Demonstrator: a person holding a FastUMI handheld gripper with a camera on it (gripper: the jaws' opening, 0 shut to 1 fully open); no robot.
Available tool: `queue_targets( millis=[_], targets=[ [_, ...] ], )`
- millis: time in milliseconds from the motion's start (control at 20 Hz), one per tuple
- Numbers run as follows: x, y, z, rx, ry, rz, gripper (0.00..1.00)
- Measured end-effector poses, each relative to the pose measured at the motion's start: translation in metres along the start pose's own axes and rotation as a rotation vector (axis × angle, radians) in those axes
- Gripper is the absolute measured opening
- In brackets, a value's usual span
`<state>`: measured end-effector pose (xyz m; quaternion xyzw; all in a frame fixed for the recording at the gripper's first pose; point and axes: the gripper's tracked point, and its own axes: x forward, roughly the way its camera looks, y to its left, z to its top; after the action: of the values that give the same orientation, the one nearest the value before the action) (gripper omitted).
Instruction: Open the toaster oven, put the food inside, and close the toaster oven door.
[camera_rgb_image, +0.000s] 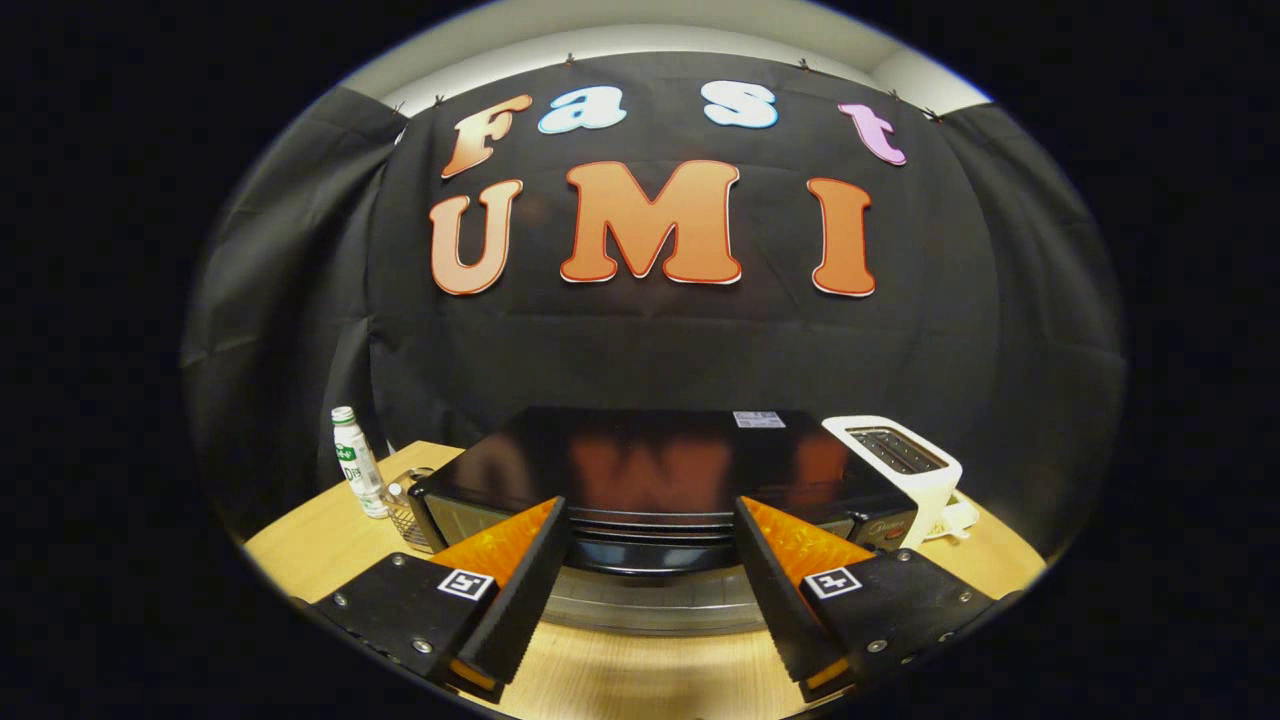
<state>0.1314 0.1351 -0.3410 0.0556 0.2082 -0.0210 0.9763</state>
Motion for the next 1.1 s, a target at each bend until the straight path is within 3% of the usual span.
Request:
queue_targets(
  millis=[500, 1100],
  targets=[
    [-0.070, 0.007, -0.042, -0.025, 0.054, 0.092, 0.92],
    [-0.121, 0.007, -0.139, -0.101, 0.174, 0.077, 0.91]
  ],
)
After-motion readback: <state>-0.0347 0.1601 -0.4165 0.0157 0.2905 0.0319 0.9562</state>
